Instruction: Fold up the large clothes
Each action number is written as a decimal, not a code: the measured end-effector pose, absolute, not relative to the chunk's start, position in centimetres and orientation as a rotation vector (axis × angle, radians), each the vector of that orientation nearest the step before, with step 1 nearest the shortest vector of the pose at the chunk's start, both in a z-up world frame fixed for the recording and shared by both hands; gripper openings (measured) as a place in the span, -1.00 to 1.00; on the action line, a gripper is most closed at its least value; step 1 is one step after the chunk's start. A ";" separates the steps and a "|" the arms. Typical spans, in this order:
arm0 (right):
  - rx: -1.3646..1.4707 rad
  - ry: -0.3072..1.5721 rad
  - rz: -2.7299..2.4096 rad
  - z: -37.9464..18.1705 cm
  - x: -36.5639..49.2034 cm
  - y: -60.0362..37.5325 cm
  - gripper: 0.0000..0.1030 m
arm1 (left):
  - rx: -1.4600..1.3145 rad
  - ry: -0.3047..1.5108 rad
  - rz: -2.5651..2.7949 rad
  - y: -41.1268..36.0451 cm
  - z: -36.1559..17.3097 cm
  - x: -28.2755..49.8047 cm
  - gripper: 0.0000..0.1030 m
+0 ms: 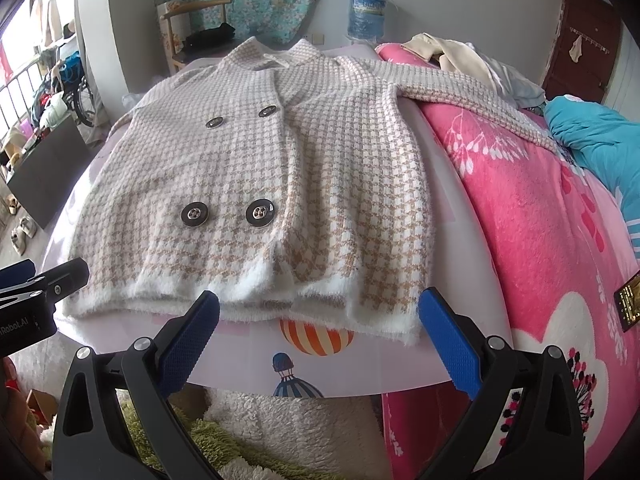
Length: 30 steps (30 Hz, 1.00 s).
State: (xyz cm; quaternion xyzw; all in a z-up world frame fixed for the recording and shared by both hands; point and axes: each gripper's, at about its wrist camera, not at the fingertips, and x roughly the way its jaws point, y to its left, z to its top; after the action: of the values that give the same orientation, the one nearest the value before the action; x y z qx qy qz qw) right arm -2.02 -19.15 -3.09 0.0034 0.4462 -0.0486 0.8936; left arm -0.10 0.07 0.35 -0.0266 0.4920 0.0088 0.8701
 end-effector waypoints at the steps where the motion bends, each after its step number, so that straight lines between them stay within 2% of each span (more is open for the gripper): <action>1: 0.007 0.925 -0.101 -3.1 -2.0 -19.2 0.89 | -0.056 1.029 0.018 0.1 0.4 -0.1 0.85; 30: 0.001 0.922 -0.105 -2.9 -2.1 -19.1 0.89 | -0.060 1.030 0.018 0.4 0.5 0.0 0.84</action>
State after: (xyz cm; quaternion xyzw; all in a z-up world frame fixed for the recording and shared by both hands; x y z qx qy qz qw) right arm -2.08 -19.09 -2.91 0.0005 0.4448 -0.0506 0.8942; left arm 0.04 0.45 0.52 -0.0287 0.4925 0.0086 0.8698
